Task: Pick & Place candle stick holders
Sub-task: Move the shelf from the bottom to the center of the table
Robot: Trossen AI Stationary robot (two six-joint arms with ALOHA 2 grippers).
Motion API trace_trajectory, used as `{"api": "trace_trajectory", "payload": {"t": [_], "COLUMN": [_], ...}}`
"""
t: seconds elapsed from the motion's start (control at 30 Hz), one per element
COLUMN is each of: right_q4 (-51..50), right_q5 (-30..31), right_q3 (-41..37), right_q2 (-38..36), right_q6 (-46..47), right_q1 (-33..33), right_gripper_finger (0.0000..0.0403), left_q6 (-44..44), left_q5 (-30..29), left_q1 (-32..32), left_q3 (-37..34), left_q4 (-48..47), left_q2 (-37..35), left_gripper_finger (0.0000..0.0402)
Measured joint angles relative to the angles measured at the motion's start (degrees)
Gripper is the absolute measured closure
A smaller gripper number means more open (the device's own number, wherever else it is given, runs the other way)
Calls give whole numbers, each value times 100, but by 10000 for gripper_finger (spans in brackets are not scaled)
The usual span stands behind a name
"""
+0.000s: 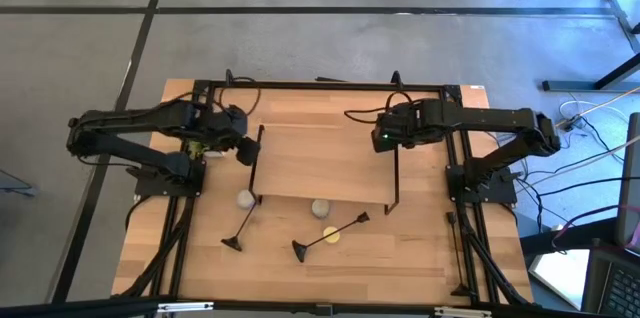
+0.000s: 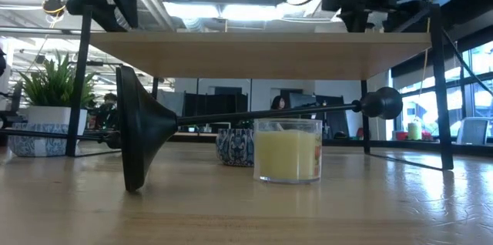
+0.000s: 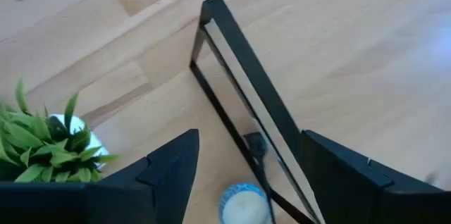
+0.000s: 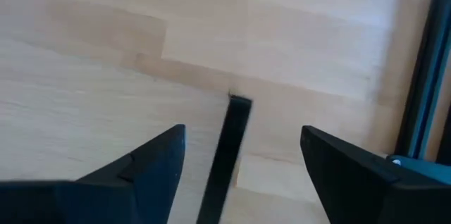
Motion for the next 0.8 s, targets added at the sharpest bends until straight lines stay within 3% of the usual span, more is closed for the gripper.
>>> {"api": "trace_trajectory", "payload": {"t": [0.2, 0.4, 0.6, 0.8], "right_q4": [-209, 148, 1522, 2981], "right_q5": [607, 828, 823, 541], "right_q3": [508, 1264, 1703, 1733], "right_q2": [-313, -368, -368, -364], "right_q6": [-155, -971, -1827, -2446], "right_q1": [1, 229, 742, 1412], "right_gripper_finger": [119, 118, 118, 119], "left_q6": [-8, 84, 200, 479], "left_q5": [37, 52, 452, 1145], "left_q1": [-142, -481, -944, -1627], "left_q3": [2, 3, 9, 9], "left_q4": [18, 308, 1026, 2395], "left_q2": [-546, -987, -1295, -1414], "left_gripper_finger": [157, 159, 158, 162]}}
